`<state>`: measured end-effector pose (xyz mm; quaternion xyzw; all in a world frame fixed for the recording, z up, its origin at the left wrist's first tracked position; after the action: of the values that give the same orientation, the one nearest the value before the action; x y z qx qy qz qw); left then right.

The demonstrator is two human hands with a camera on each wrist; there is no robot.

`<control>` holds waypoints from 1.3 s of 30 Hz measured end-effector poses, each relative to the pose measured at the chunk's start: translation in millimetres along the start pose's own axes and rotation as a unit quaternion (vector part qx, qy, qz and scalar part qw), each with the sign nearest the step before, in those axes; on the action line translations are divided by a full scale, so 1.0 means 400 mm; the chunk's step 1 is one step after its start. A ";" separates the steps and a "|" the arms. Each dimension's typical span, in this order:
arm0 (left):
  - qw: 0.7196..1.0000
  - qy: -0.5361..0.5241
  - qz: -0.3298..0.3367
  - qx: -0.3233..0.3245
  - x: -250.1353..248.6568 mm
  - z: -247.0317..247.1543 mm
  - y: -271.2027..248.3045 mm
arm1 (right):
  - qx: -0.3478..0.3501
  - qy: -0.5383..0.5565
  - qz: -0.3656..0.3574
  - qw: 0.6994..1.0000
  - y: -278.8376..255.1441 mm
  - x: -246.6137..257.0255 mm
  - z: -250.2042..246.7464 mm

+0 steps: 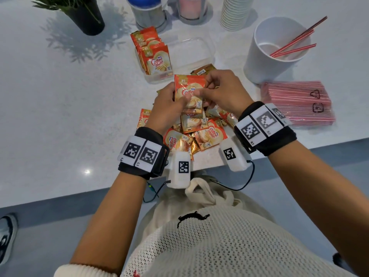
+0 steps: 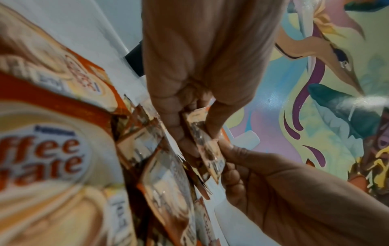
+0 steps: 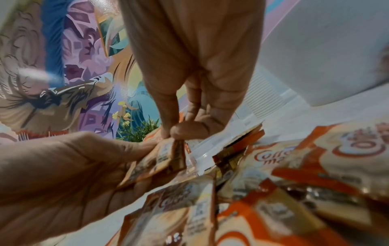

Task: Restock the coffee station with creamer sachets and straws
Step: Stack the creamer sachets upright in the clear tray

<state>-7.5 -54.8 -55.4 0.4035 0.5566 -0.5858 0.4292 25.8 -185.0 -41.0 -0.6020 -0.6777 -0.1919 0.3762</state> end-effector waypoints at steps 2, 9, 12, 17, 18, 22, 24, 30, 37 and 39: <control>1.000 0.008 -0.005 -0.022 0.002 -0.014 0.007 | 0.003 -0.009 -0.004 1.000 0.001 -0.002 0.004; 0.997 0.003 0.001 -0.075 -0.008 -0.064 0.018 | 0.124 -0.224 -0.034 0.966 -0.016 -0.011 0.059; 0.997 -0.013 0.004 -0.082 -0.014 -0.071 0.020 | 0.137 -0.267 -0.033 0.953 -0.017 -0.008 0.080; 0.995 -0.019 -0.008 -0.101 -0.017 -0.082 0.020 | 0.138 -0.223 -0.043 0.964 -0.011 -0.003 0.059; 0.994 -0.025 -0.008 -0.105 -0.018 -0.086 0.025 | 0.134 -0.204 -0.050 0.969 -0.007 0.002 0.043; 0.994 -0.014 0.007 -0.107 -0.040 -0.084 0.044 | 0.115 -0.102 -0.082 0.985 0.017 0.047 -0.022; 0.996 -0.006 0.016 -0.086 -0.061 -0.064 0.050 | 0.095 -0.062 -0.085 0.990 0.040 0.066 -0.044; 0.998 -0.010 0.049 -0.050 -0.128 -0.008 0.067 | -0.003 -0.010 -0.046 0.999 0.100 0.106 -0.085; 0.989 0.011 0.130 -0.067 -0.177 -0.014 0.095 | -0.043 0.067 -0.045 0.996 0.143 0.132 -0.100; 0.984 0.012 0.147 -0.096 -0.197 -0.028 0.114 | -0.009 0.075 -0.056 0.996 0.154 0.140 -0.087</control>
<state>60.0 -40.0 4.9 0.4448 0.5495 -0.4556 0.5409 95.0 -159.8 11.0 -0.5508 -0.6784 -0.2629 0.4090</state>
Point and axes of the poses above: each hand's wrist, its own y-axis towards the middle knuckle, its own z-axis out of the palm, x = y × z, the point moved 6 cm from there along y, towards the middle knuckle, and after that the axes turned 14 degrees about -y, right-handed, at the moved point
